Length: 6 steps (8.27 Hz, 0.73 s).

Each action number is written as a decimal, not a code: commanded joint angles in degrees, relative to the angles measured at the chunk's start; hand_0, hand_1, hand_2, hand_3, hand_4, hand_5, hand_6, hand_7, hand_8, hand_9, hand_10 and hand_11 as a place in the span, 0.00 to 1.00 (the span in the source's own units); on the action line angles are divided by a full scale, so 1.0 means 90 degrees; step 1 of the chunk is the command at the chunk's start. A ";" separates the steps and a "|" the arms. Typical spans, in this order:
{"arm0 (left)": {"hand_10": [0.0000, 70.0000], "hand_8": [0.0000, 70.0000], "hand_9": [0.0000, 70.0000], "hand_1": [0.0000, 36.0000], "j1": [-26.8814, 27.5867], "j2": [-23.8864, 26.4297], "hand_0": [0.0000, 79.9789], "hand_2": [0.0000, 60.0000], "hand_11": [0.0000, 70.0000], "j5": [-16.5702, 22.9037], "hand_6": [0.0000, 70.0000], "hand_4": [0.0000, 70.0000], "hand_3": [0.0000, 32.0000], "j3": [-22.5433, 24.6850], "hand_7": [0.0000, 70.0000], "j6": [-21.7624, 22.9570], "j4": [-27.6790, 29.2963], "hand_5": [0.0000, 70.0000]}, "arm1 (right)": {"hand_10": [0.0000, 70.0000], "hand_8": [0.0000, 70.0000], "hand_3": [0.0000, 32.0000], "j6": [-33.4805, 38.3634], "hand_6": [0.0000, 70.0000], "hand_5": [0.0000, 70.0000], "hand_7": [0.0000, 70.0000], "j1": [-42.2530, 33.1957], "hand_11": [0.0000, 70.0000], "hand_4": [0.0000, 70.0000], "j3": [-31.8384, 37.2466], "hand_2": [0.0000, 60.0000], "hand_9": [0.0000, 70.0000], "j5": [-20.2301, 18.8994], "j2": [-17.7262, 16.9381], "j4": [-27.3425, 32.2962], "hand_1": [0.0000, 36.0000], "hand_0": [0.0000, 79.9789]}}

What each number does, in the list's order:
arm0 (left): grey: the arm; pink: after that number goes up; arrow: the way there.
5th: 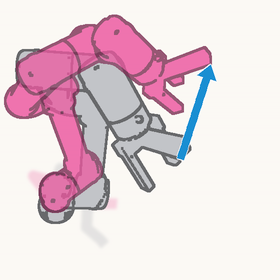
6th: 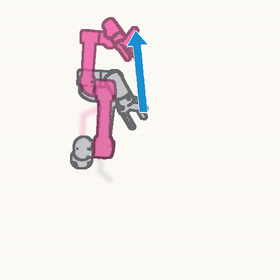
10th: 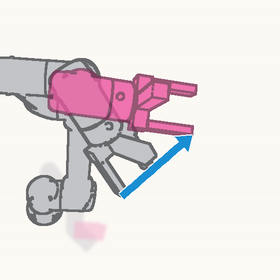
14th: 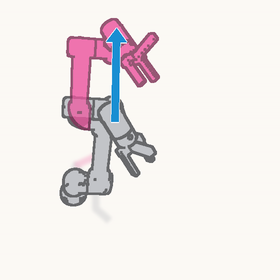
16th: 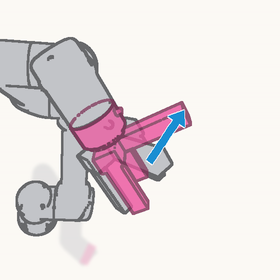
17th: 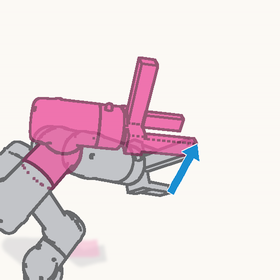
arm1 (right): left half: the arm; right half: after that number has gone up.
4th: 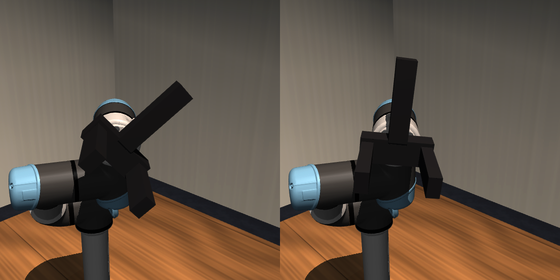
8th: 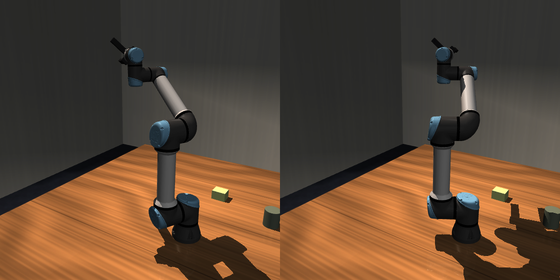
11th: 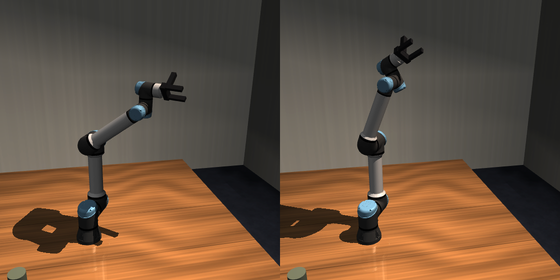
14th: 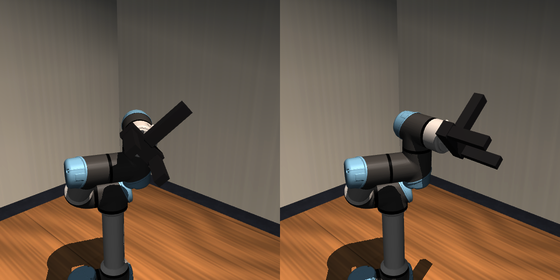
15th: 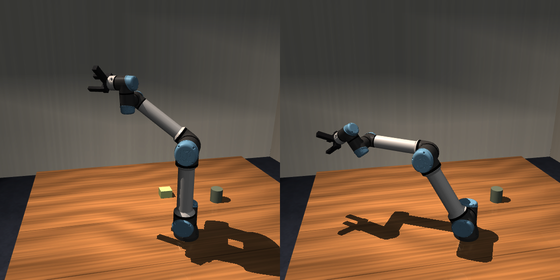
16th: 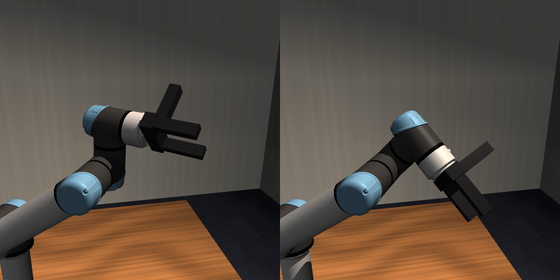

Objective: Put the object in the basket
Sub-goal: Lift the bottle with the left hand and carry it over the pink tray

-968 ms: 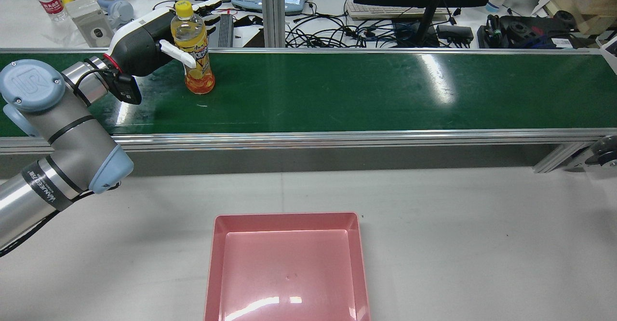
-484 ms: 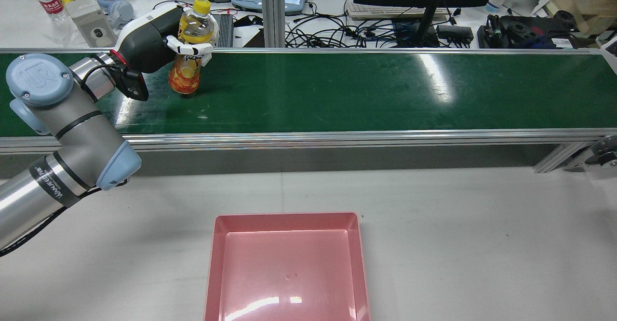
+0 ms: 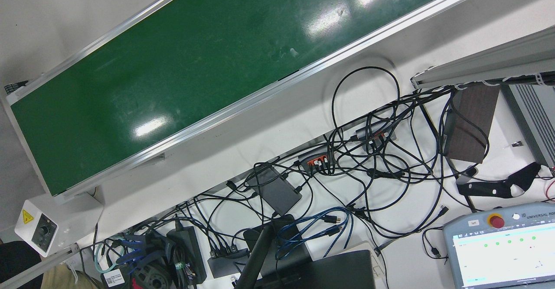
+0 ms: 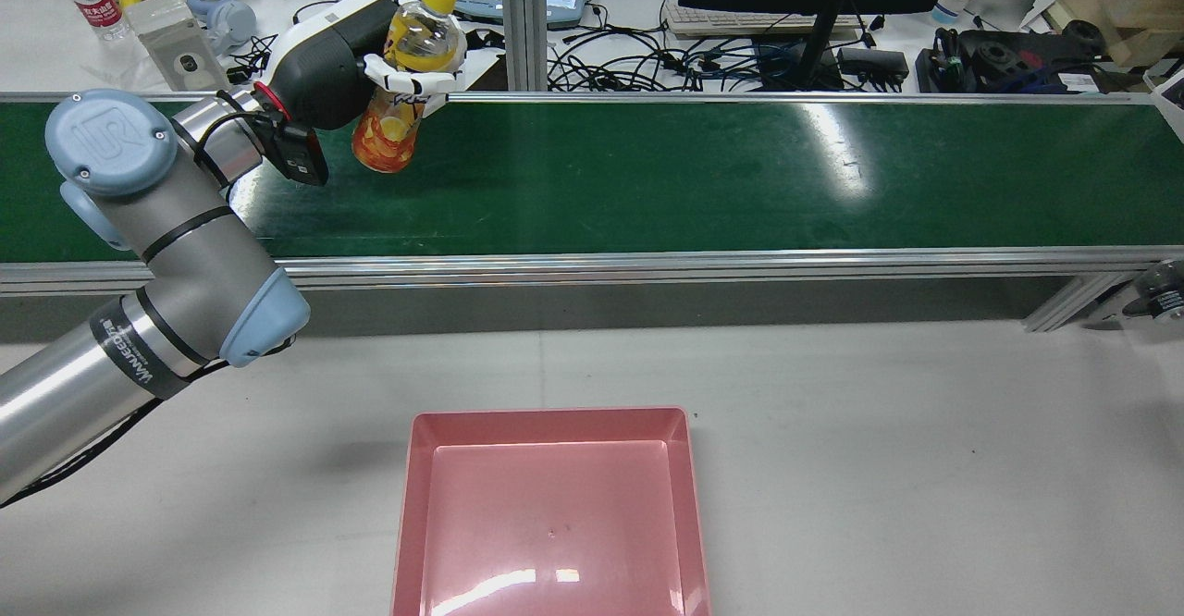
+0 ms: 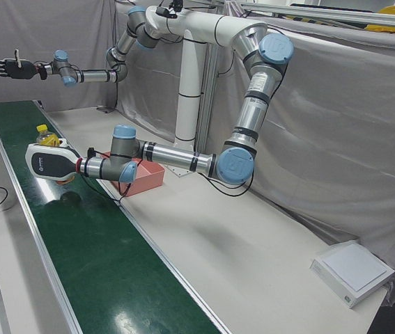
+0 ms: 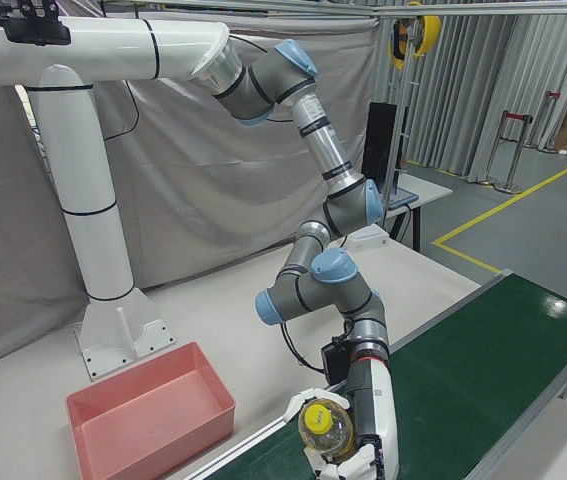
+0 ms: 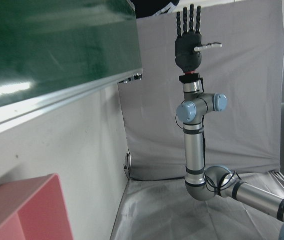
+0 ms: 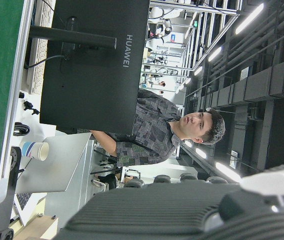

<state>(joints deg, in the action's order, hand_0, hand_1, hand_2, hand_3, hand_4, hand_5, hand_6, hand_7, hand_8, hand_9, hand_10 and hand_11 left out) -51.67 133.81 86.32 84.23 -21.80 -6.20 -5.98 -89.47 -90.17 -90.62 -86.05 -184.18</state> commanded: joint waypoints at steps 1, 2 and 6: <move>1.00 0.99 1.00 0.25 0.0886 0.0464 0.68 0.46 1.00 -0.0011 1.00 1.00 0.00 0.0074 1.00 -0.0029 -0.0063 1.00 | 0.00 0.00 0.00 0.0000 0.00 0.00 0.00 0.0000 0.00 0.00 -0.0001 0.00 0.00 0.0000 0.0000 -0.0005 0.00 0.00; 1.00 0.97 1.00 0.25 0.0994 0.0435 0.69 0.41 1.00 -0.0011 1.00 1.00 0.00 0.0162 1.00 -0.0039 -0.0054 1.00 | 0.00 0.00 0.00 0.0000 0.00 0.00 0.00 0.0000 0.00 0.00 -0.0001 0.00 0.00 0.0000 0.0000 -0.0005 0.00 0.00; 1.00 0.96 1.00 0.25 0.1928 -0.0092 0.70 0.34 1.00 -0.0011 1.00 1.00 0.00 0.1421 1.00 -0.0049 -0.0112 1.00 | 0.00 0.00 0.00 0.0000 0.00 0.00 0.00 0.0000 0.00 0.00 -0.0001 0.00 0.00 0.0000 0.0000 0.0005 0.00 0.00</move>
<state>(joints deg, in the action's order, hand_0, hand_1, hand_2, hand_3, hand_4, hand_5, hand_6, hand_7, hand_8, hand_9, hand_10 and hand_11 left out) -40.53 134.78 86.22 92.77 -22.11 -7.03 -5.98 -89.47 -90.18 -90.61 -86.04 -184.20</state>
